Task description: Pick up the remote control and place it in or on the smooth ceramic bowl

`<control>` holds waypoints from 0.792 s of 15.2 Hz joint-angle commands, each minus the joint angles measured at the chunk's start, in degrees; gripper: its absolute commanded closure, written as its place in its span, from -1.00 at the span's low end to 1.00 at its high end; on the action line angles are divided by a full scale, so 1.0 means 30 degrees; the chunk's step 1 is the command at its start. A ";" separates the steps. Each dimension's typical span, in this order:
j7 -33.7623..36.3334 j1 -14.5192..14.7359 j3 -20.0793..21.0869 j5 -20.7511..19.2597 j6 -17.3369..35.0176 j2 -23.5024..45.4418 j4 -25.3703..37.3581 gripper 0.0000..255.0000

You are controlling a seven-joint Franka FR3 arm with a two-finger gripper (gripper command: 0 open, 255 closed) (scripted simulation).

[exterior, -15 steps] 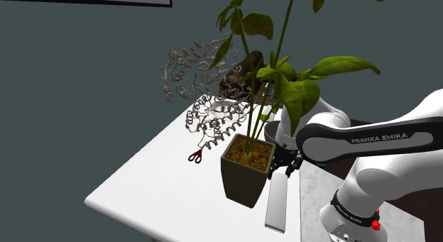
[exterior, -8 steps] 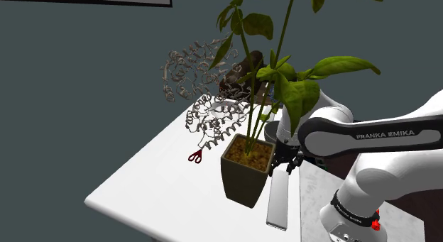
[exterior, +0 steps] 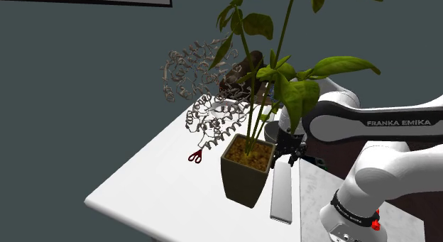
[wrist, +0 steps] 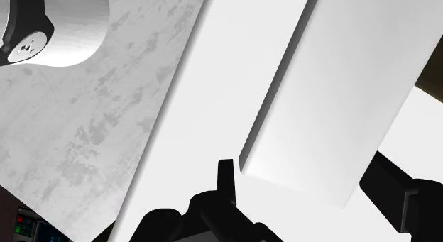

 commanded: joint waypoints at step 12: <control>0.0159 -0.0584 -0.1429 -0.1470 -0.3682 -0.0888 0.2866 1.00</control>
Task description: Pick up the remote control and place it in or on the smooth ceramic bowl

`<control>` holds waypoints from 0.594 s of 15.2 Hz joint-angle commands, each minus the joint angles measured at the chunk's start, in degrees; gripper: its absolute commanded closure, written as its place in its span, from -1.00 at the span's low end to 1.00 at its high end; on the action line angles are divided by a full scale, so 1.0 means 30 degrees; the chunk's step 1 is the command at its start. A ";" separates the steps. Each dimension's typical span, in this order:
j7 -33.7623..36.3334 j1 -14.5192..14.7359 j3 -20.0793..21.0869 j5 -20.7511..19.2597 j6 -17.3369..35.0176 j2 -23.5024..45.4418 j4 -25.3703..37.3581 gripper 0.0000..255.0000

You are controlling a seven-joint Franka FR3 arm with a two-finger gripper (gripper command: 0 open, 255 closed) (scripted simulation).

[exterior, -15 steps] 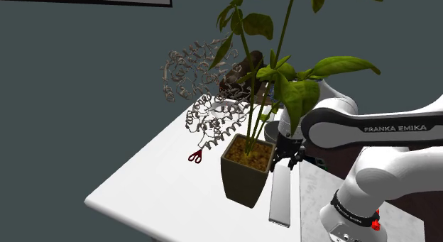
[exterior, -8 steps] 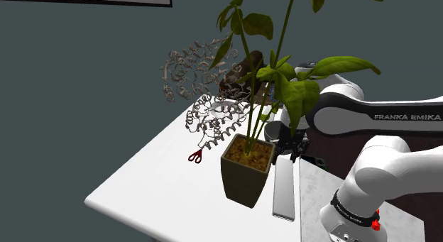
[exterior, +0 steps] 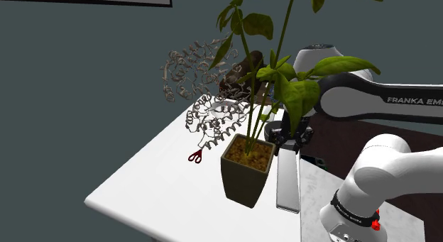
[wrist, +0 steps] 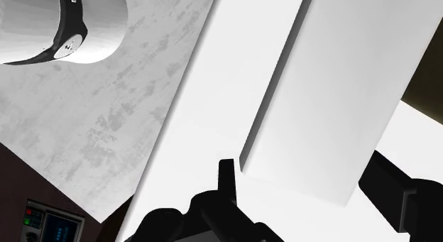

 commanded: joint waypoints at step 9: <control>0.0046 -0.0451 -0.0888 -0.0902 -0.2274 0.0142 0.2435 1.00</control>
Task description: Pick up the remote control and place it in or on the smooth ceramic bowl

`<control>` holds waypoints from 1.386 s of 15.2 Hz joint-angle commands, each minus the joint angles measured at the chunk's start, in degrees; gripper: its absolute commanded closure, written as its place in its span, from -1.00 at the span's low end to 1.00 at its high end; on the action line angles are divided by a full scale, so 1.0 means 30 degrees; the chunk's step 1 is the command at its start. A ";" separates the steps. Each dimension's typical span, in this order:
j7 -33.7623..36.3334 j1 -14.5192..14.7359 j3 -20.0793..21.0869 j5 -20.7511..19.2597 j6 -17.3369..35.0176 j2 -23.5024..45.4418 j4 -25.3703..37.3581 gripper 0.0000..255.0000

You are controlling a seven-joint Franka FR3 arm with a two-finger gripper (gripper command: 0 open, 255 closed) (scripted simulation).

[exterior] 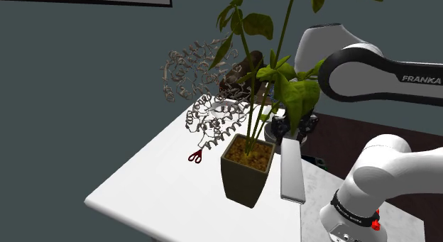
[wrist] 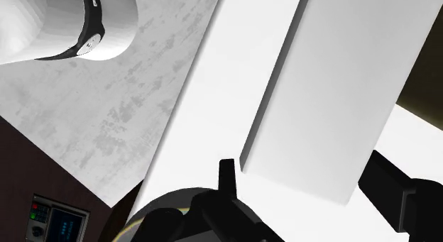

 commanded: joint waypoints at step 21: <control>-0.8224 -0.5080 -0.7142 -0.6187 0.3996 0.9200 0.4673 1.00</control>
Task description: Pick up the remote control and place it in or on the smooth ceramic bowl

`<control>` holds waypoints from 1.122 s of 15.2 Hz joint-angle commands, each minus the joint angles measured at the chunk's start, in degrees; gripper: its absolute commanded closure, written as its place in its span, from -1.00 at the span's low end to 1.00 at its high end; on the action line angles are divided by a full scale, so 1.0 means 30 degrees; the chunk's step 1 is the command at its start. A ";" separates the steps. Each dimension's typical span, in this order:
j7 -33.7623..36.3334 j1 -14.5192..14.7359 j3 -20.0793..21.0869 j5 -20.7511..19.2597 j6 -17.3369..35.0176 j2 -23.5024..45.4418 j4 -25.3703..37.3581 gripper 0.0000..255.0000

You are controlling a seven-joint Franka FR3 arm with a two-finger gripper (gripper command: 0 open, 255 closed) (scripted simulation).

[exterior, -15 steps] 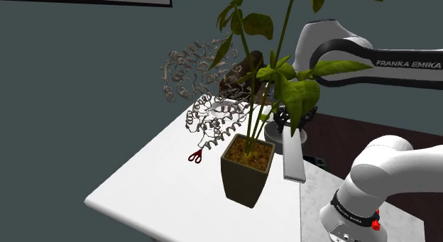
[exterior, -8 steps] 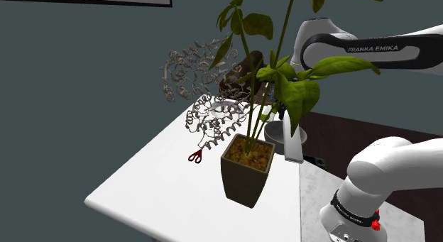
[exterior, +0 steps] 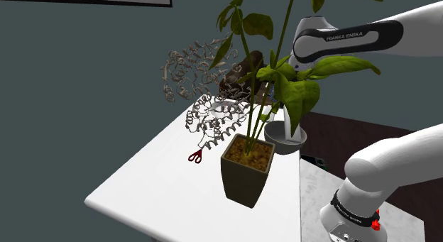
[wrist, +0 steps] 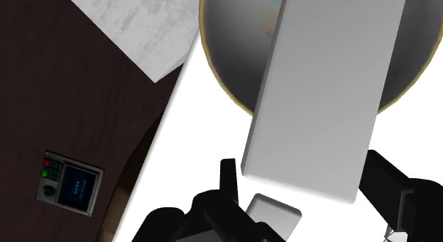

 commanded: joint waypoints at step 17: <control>-0.0195 -0.0081 -0.0142 -0.0090 0.4002 0.1191 -0.2805 1.00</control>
